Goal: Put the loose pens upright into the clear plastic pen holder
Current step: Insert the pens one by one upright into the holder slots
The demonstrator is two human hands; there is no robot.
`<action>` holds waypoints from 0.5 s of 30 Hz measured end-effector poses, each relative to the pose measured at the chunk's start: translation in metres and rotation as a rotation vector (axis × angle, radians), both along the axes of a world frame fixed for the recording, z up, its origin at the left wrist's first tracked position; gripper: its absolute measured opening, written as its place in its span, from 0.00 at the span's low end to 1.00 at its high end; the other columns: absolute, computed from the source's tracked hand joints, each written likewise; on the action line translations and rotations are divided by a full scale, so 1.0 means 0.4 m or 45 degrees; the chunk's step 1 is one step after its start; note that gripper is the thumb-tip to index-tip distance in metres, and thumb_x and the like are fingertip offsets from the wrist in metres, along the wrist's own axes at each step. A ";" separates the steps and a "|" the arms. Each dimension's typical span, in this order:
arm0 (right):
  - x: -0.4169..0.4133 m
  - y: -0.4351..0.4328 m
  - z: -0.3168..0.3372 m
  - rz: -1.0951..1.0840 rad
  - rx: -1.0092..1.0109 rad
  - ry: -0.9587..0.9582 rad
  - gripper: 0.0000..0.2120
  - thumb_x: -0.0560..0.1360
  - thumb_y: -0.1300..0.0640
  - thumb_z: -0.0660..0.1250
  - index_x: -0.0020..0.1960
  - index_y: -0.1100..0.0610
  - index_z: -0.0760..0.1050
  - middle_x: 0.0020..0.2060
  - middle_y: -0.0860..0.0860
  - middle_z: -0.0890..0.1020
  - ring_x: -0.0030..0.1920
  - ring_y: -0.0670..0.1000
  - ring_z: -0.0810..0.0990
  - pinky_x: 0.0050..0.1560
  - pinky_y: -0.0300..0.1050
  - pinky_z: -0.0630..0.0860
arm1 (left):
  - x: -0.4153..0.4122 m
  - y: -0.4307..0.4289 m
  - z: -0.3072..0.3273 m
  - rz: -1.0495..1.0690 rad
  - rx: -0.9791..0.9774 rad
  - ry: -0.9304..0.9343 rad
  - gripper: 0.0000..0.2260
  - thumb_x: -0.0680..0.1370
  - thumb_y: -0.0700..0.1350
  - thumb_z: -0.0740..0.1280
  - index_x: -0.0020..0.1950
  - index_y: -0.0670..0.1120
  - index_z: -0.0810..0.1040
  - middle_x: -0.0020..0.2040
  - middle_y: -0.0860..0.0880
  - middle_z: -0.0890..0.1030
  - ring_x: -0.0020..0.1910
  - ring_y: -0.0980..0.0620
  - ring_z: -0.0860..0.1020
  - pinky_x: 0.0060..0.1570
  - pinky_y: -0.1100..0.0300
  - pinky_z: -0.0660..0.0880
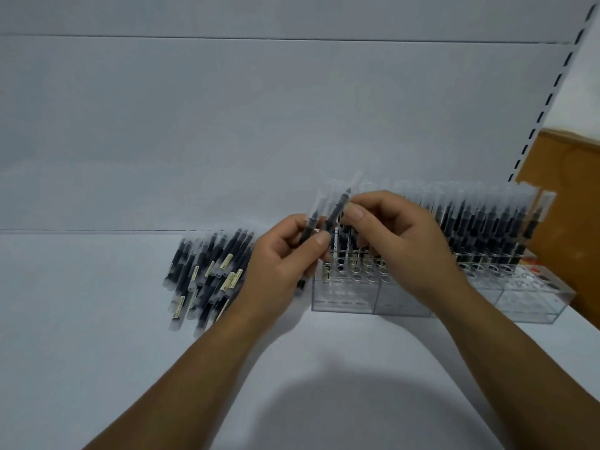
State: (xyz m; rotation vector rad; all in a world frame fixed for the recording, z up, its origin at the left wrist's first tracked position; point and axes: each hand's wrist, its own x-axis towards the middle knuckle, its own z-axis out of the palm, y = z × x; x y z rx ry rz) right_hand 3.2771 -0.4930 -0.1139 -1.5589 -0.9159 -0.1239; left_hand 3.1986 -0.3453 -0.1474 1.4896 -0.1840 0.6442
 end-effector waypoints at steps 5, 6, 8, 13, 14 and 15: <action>-0.006 0.004 0.005 0.088 0.113 0.206 0.02 0.76 0.59 0.69 0.45 0.56 0.79 0.32 0.45 0.82 0.32 0.44 0.78 0.33 0.35 0.73 | 0.003 -0.008 -0.006 0.028 0.157 -0.016 0.05 0.77 0.43 0.66 0.48 0.43 0.79 0.33 0.50 0.78 0.31 0.56 0.74 0.33 0.66 0.71; -0.006 0.001 0.009 0.079 0.165 0.245 0.03 0.77 0.60 0.68 0.45 0.56 0.78 0.35 0.47 0.84 0.32 0.44 0.78 0.32 0.35 0.74 | 0.004 -0.010 -0.007 0.070 0.168 -0.021 0.06 0.77 0.45 0.66 0.46 0.44 0.80 0.34 0.48 0.78 0.32 0.56 0.74 0.33 0.66 0.72; 0.001 -0.009 0.020 0.034 0.285 0.296 0.04 0.79 0.60 0.66 0.46 0.55 0.77 0.39 0.49 0.86 0.32 0.44 0.79 0.31 0.36 0.74 | 0.006 -0.011 -0.010 0.150 0.104 -0.001 0.09 0.78 0.49 0.66 0.43 0.46 0.80 0.33 0.44 0.77 0.31 0.55 0.73 0.31 0.66 0.72; 0.003 0.011 -0.010 0.061 0.103 0.345 0.02 0.77 0.60 0.69 0.49 0.56 0.79 0.42 0.53 0.85 0.40 0.50 0.84 0.38 0.39 0.79 | 0.022 -0.017 -0.021 0.221 0.208 0.010 0.07 0.80 0.44 0.64 0.43 0.48 0.79 0.29 0.53 0.76 0.25 0.62 0.71 0.28 0.72 0.67; 0.000 0.020 -0.023 0.026 0.027 0.293 0.02 0.76 0.59 0.70 0.49 0.55 0.80 0.41 0.53 0.85 0.42 0.51 0.84 0.40 0.40 0.80 | 0.024 -0.020 -0.025 0.245 0.276 -0.004 0.08 0.81 0.44 0.64 0.42 0.50 0.78 0.30 0.54 0.77 0.26 0.61 0.71 0.28 0.72 0.66; -0.002 0.027 -0.034 -0.031 -0.039 0.210 0.02 0.76 0.58 0.71 0.47 0.53 0.80 0.40 0.50 0.84 0.41 0.49 0.83 0.41 0.40 0.80 | 0.024 -0.021 -0.031 0.274 0.332 -0.016 0.08 0.81 0.45 0.64 0.42 0.52 0.77 0.30 0.54 0.77 0.26 0.61 0.71 0.28 0.70 0.66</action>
